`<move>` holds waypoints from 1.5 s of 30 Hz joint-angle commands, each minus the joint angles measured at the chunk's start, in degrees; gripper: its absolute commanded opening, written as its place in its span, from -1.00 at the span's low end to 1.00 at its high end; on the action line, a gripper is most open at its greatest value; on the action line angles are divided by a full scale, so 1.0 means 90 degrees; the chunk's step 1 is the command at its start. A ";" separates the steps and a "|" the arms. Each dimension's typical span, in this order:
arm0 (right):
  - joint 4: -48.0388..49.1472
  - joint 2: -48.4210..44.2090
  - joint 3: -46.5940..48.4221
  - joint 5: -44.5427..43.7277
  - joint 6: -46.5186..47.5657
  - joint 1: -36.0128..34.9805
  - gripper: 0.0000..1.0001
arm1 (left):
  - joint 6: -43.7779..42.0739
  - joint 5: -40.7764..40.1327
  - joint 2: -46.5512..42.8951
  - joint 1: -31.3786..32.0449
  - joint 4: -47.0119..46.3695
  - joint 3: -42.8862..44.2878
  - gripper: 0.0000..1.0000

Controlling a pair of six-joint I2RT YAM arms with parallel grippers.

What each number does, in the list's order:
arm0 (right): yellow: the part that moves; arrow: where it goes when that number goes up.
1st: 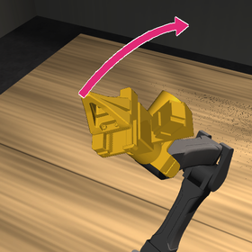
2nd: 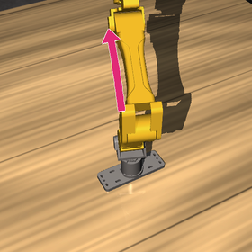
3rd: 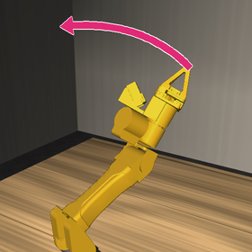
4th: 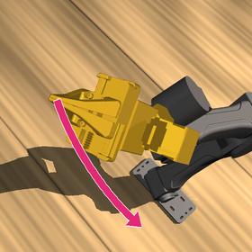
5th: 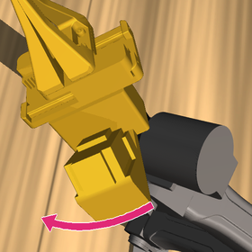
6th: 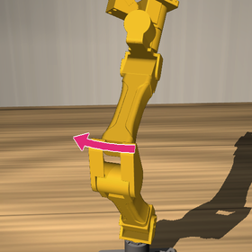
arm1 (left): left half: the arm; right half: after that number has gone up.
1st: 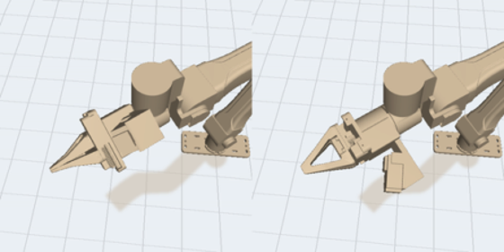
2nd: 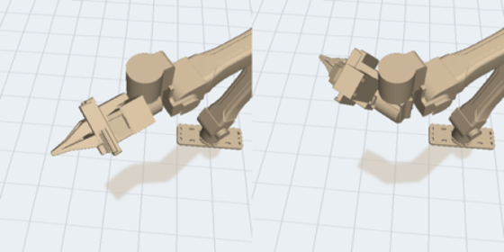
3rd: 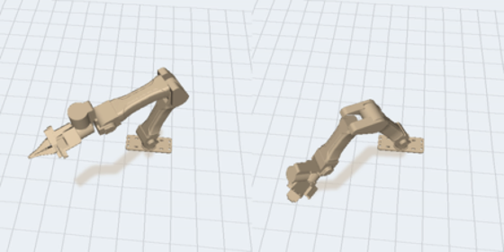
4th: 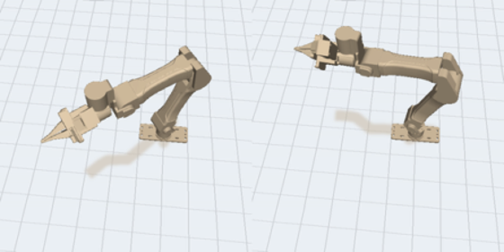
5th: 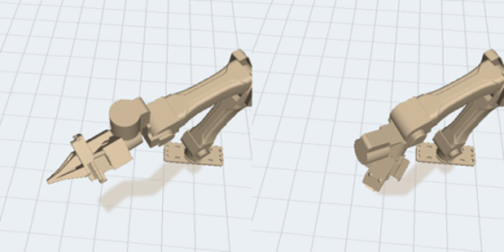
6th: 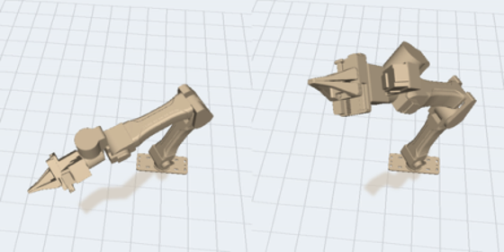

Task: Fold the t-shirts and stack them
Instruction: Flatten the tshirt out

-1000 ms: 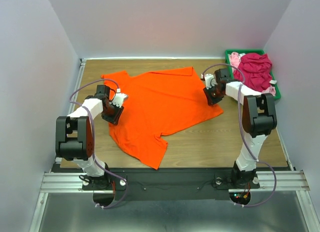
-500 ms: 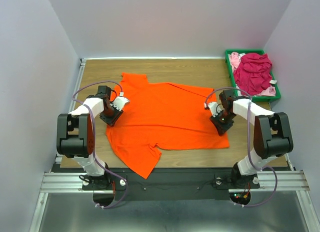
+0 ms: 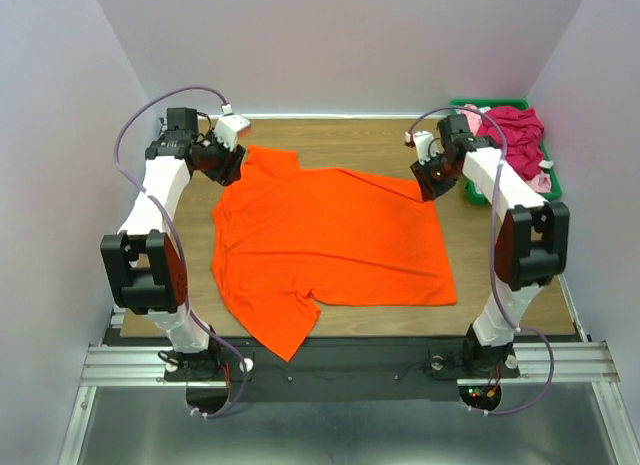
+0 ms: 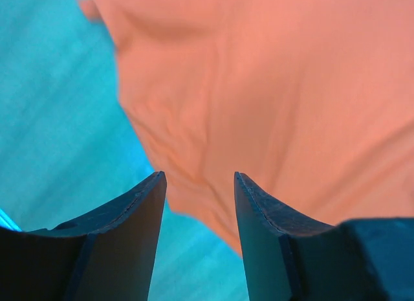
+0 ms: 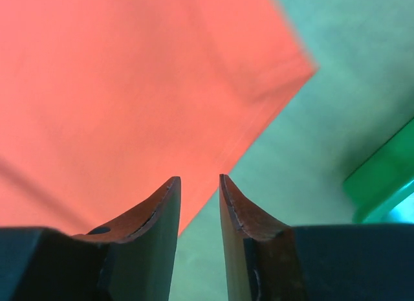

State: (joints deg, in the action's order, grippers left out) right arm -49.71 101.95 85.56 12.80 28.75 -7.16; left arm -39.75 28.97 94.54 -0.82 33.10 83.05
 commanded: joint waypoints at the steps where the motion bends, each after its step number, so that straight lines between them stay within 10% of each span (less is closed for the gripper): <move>1: 0.0543 0.1063 0.0902 -0.0464 -0.0285 0.0014 -0.29 | 0.0958 0.0550 0.0305 -0.0016 -0.0572 0.0692 0.16; 26: 0.0582 0.2334 0.1411 -0.0504 -0.0431 0.0024 -0.21 | 0.1330 0.0297 0.1223 -0.0016 -0.1149 0.0900 0.15; 45: 0.0563 0.2090 0.1821 -0.0552 -0.0480 0.0014 -0.99 | 0.1779 0.0199 0.1994 -0.0182 -0.1392 0.1632 0.11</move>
State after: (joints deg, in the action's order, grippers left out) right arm -45.63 124.16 98.67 8.16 24.60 -7.16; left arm -25.78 30.83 111.44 -1.74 22.85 94.02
